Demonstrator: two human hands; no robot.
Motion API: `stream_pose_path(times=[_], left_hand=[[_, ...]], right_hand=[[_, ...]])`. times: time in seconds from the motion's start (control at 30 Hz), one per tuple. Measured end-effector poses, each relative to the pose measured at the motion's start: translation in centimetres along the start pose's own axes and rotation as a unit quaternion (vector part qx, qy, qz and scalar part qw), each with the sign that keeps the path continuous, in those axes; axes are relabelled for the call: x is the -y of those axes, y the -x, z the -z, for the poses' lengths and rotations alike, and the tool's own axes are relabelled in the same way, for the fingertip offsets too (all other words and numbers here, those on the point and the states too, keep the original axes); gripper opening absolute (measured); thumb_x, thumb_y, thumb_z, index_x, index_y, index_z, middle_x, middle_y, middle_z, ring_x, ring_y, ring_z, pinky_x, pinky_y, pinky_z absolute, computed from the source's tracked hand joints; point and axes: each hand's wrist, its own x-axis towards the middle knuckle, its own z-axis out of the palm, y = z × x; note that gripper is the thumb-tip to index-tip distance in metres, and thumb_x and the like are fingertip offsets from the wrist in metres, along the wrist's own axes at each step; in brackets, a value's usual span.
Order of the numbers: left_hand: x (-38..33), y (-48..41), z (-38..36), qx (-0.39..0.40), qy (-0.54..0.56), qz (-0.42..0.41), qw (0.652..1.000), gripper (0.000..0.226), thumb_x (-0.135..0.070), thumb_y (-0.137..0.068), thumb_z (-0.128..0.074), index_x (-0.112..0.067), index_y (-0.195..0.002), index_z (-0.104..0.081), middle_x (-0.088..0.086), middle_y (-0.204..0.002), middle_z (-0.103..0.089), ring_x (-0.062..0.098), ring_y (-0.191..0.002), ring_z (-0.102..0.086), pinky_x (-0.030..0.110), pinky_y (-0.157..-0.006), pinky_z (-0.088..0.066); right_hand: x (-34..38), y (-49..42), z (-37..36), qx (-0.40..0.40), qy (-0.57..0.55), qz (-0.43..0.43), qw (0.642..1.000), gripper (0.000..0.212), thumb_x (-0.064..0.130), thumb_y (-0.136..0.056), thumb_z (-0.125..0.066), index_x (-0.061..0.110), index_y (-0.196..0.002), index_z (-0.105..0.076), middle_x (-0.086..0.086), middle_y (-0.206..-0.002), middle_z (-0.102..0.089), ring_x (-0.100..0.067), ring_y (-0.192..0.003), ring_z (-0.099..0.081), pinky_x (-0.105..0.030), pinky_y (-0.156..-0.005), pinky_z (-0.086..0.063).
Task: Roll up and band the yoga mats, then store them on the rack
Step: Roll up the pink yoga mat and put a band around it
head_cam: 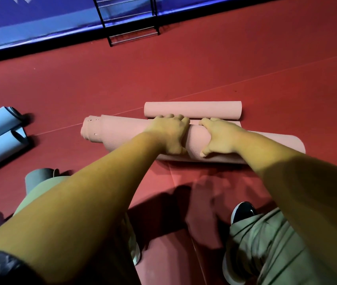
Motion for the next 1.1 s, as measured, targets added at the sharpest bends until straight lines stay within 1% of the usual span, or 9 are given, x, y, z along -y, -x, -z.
stream_pose_path(times=[0.17, 0.23, 0.33, 0.47, 0.6, 0.77, 0.9, 1.0, 1.1], left_hand=[[-0.9, 0.1, -0.3, -0.003, -0.119, -0.013, 0.993, 0.107, -0.076, -0.062, -0.085, -0.016, -0.141, -0.043, 0.003, -0.14, -0.049, 0.028, -0.131, -0.049, 0.052, -0.101, -0.046], [-1.3, 0.1, -0.5, -0.004, -0.134, -0.004, 0.991, 0.102, -0.067, -0.068, -0.086, -0.014, -0.142, -0.04, 0.005, -0.141, -0.048, 0.03, -0.131, -0.048, 0.051, -0.099, -0.046], [-1.3, 0.0, -0.3, -0.006, -0.106, 0.001, 0.994, 0.088, -0.056, -0.074, -0.085, -0.015, -0.14, -0.044, 0.005, -0.139, -0.052, 0.03, -0.13, -0.051, 0.05, -0.099, -0.045], [-0.5, -0.4, -0.2, 0.008, -0.038, 0.006, 0.999, 0.08, -0.061, -0.066, -0.086, -0.021, -0.127, -0.053, 0.002, -0.129, -0.061, 0.031, -0.12, -0.06, 0.046, -0.097, -0.049], [0.4, -0.4, 0.4, 0.059, 0.03, 0.037, 0.997, 0.077, -0.07, -0.054, -0.086, -0.027, -0.107, -0.051, -0.002, -0.111, -0.066, 0.029, -0.1, -0.064, 0.042, -0.086, -0.058], [0.8, -0.5, 0.6, 0.07, 0.018, 0.032, 0.997, 0.087, -0.072, -0.059, -0.085, -0.025, -0.125, -0.056, 0.002, -0.125, -0.064, 0.031, -0.115, -0.061, 0.044, -0.096, -0.052], [-0.3, 0.0, 0.0, 0.045, -0.074, 0.002, 0.996, 0.106, -0.078, -0.067, -0.079, -0.02, -0.148, -0.043, 0.007, -0.142, -0.049, 0.031, -0.132, -0.048, 0.052, -0.104, -0.045], [-0.8, 0.1, -0.5, 0.03, -0.136, -0.003, 0.99, 0.114, -0.08, -0.064, -0.082, -0.021, -0.151, -0.037, 0.009, -0.143, -0.045, 0.032, -0.132, -0.046, 0.05, -0.103, -0.043], [-0.6, 0.2, -0.2, 0.025, -0.087, 0.005, 0.996, 0.106, -0.073, -0.062, -0.087, -0.023, -0.145, -0.044, 0.008, -0.138, -0.051, 0.033, -0.127, -0.052, 0.05, -0.1, -0.047]], right_hand=[[0.0, -0.2, 0.1, 0.004, -0.027, -0.011, 1.0, 0.099, 0.06, -0.052, -0.094, 0.027, -0.134, -0.051, -0.004, -0.126, -0.057, -0.03, -0.112, -0.059, -0.048, -0.095, -0.054], [0.2, -0.1, 0.1, 0.004, -0.03, -0.01, 0.999, 0.1, 0.059, -0.053, -0.094, 0.025, -0.136, -0.05, -0.004, -0.127, -0.057, -0.029, -0.111, -0.059, -0.047, -0.095, -0.054], [0.3, 0.0, -0.1, 0.017, -0.031, -0.01, 0.999, 0.104, 0.057, -0.057, -0.094, 0.021, -0.142, -0.046, -0.006, -0.135, -0.055, -0.029, -0.116, -0.058, -0.044, -0.095, -0.052], [0.2, 0.2, -0.6, 0.031, -0.013, -0.011, 0.999, 0.122, 0.062, -0.058, -0.093, 0.022, -0.156, -0.032, -0.007, -0.152, -0.044, -0.032, -0.137, -0.049, -0.046, -0.108, -0.047], [0.5, 0.4, -1.0, 0.017, 0.024, 0.004, 1.0, 0.121, 0.059, -0.051, -0.098, 0.027, -0.148, -0.031, -0.007, -0.145, -0.044, -0.036, -0.131, -0.051, -0.048, -0.105, -0.047], [0.6, -0.1, -0.3, -0.008, 0.007, 0.023, 1.0, 0.11, 0.054, -0.055, -0.096, 0.03, -0.146, -0.04, -0.004, -0.144, -0.05, -0.034, -0.127, -0.056, -0.047, -0.1, -0.052], [0.3, 0.0, 0.1, 0.002, -0.012, 0.021, 1.0, 0.107, 0.051, -0.06, -0.097, 0.027, -0.151, -0.045, -0.003, -0.147, -0.054, -0.03, -0.128, -0.056, -0.043, -0.101, -0.05], [0.5, -0.1, 0.2, 0.012, -0.03, 0.016, 0.999, 0.104, 0.052, -0.058, -0.097, 0.026, -0.148, -0.05, -0.003, -0.143, -0.059, -0.029, -0.123, -0.059, -0.042, -0.1, -0.052], [0.6, -0.2, 0.2, 0.025, -0.046, 0.006, 0.999, 0.1, 0.051, -0.058, -0.097, 0.027, -0.144, -0.052, -0.002, -0.138, -0.062, -0.028, -0.117, -0.061, -0.043, -0.099, -0.053]])
